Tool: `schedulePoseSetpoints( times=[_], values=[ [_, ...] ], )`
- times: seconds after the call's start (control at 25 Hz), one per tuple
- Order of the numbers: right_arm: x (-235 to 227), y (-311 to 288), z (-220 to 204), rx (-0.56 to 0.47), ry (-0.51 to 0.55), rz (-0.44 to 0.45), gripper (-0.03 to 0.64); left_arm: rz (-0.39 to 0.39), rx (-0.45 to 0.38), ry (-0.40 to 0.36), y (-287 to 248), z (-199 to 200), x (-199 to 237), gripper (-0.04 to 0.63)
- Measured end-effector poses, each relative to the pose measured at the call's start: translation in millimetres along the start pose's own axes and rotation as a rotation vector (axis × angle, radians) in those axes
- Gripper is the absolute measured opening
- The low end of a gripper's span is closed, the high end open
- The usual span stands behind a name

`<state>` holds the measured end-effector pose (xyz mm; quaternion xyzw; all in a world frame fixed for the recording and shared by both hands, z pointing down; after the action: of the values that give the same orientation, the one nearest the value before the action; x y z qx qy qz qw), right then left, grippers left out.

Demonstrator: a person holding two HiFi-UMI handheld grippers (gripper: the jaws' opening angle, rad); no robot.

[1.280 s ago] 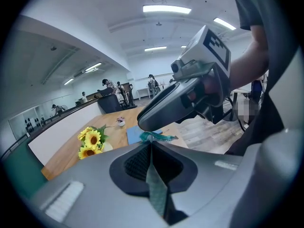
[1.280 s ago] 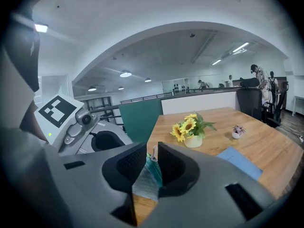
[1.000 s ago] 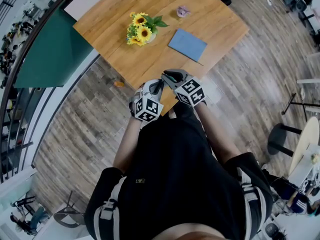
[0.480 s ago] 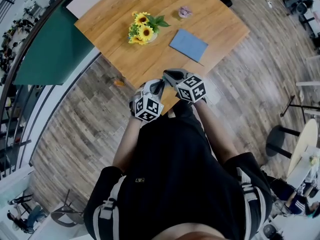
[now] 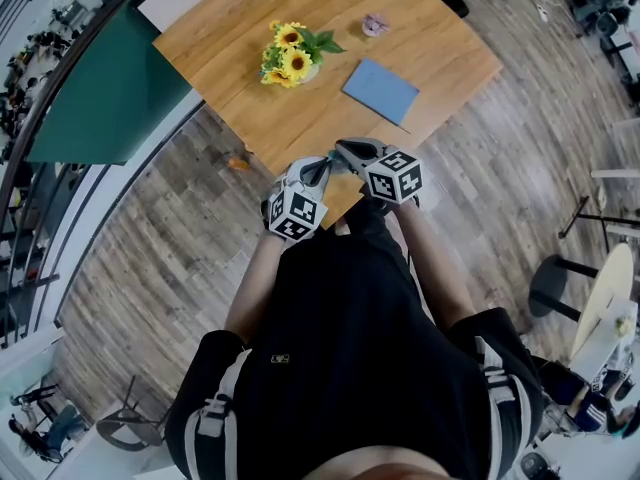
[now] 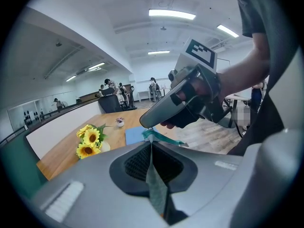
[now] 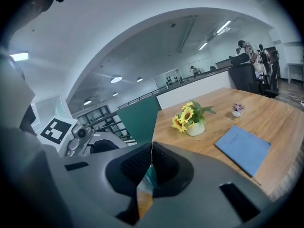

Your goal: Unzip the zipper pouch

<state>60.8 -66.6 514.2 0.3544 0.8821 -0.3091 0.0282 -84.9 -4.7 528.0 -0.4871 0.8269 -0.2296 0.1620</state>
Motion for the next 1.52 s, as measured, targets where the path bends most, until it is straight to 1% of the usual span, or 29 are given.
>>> schedulePoseSetpoints(
  times=[0.12, 0.36, 0.72, 1.08, 1.52],
  values=[
    [-2, 2, -1, -0.001, -0.025, -0.003, 0.006, -0.003, 0.003, -0.011, 0, 1, -1, 0.006],
    [-7, 2, -4, 0.009, -0.020, -0.032, 0.006, -0.002, 0.002, -0.013, -1, 2, -1, 0.006],
    [-13, 3, -5, 0.004, -0.034, -0.043, 0.006, -0.001, -0.004, -0.019, 1, 6, 0, 0.006],
    [-19, 5, -6, -0.003, -0.049, -0.058, 0.006, 0.005, -0.030, -0.003, 3, 10, 1, 0.006],
    [-28, 13, -9, -0.010, -0.063, -0.078, 0.006, 0.013, -0.047, -0.014, 5, 19, -3, 0.006]
  ],
)
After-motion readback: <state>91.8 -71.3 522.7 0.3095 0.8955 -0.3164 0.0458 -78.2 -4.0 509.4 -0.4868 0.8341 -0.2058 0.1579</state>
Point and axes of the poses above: the fingertips, and each gripper's own axes: y backward along the fingers, x to its left, z out of its top, the point moved 10 cm from there along y, backward along the fingers, and after that the axes turned 14 degrees about -z, right-handed, at the moved point
